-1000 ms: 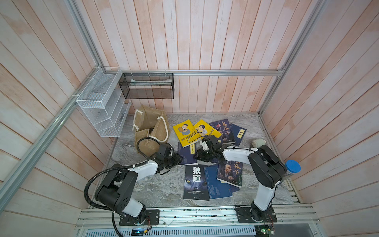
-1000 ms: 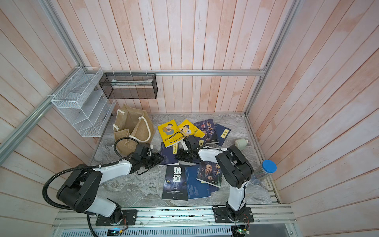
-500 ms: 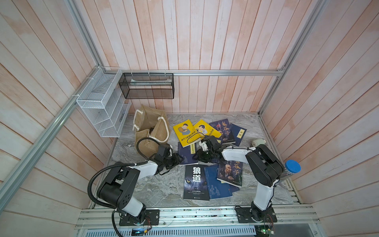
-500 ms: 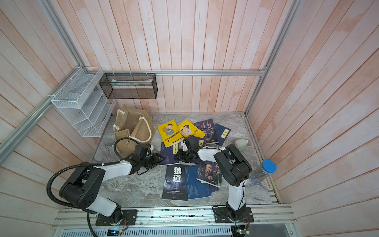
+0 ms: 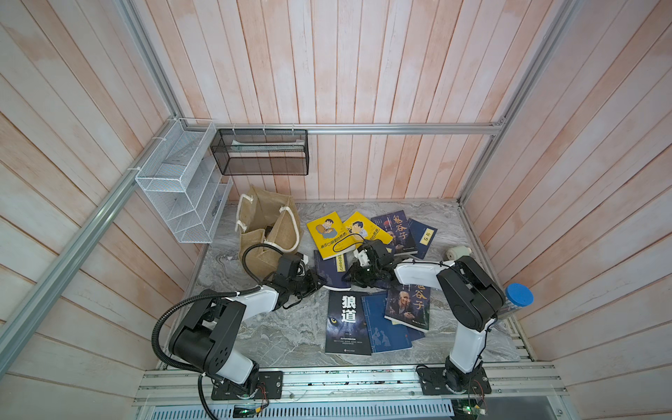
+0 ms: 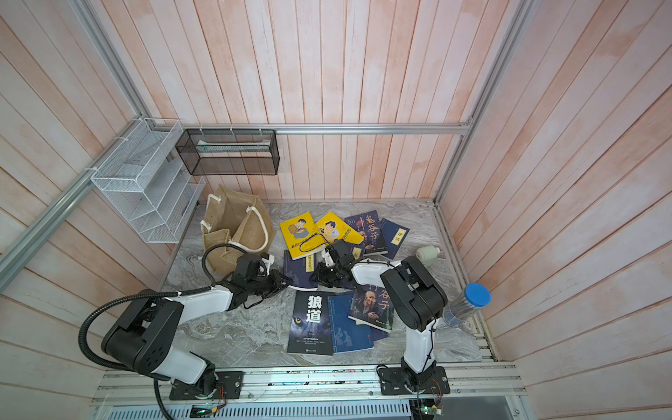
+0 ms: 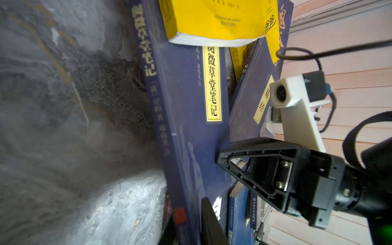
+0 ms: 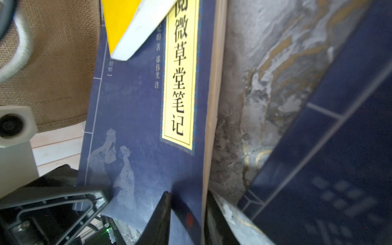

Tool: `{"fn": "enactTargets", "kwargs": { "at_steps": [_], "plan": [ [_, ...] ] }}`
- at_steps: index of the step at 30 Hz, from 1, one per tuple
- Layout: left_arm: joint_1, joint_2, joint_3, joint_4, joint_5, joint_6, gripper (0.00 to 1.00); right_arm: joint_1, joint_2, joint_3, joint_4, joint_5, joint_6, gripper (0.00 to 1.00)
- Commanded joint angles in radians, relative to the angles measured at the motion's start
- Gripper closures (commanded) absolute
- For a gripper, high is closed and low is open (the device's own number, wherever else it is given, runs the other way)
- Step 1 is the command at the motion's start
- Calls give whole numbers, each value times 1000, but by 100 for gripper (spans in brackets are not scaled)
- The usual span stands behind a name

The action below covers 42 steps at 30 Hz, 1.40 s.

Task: Put the books into the canvas bag
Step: Pick up the book from the center of the board.

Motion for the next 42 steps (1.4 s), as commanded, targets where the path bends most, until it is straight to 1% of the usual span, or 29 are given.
{"fn": "enactTargets", "kwargs": {
  "at_steps": [1, 4, 7, 13, 18, 21, 25, 31, 35, 42],
  "plan": [
    [0, -47, 0, -16, 40, 0, 90, 3, -61, -6, 31, -25, 13, 72],
    [1, -96, 14, -70, 37, 13, 97, 3, -96, -4, -1, 1, 0, 67],
    [0, -153, 39, -164, 26, 49, 100, 3, -141, -1, -38, 39, -18, 61],
    [1, -286, 103, -321, -25, 156, 100, -5, -223, 7, -90, 93, -33, 55],
    [0, -382, 177, -346, -42, 244, 100, -13, -312, 20, -86, 132, -45, 52],
    [0, -413, 223, -319, -41, 296, 100, -27, -378, 13, -44, 141, -55, 50],
    [0, -422, 278, -272, -23, 356, 100, -56, -474, -16, 55, 130, -66, 48],
    [2, -430, 302, -157, 90, 388, 100, -93, -587, -76, 200, 103, -91, 43],
    [5, -439, 290, -58, 177, 366, 100, -123, -609, -86, 246, 60, -97, 40],
    [17, -427, 247, 175, 302, 238, 100, -161, -584, -99, 357, -66, -48, 38]
  ]
}}
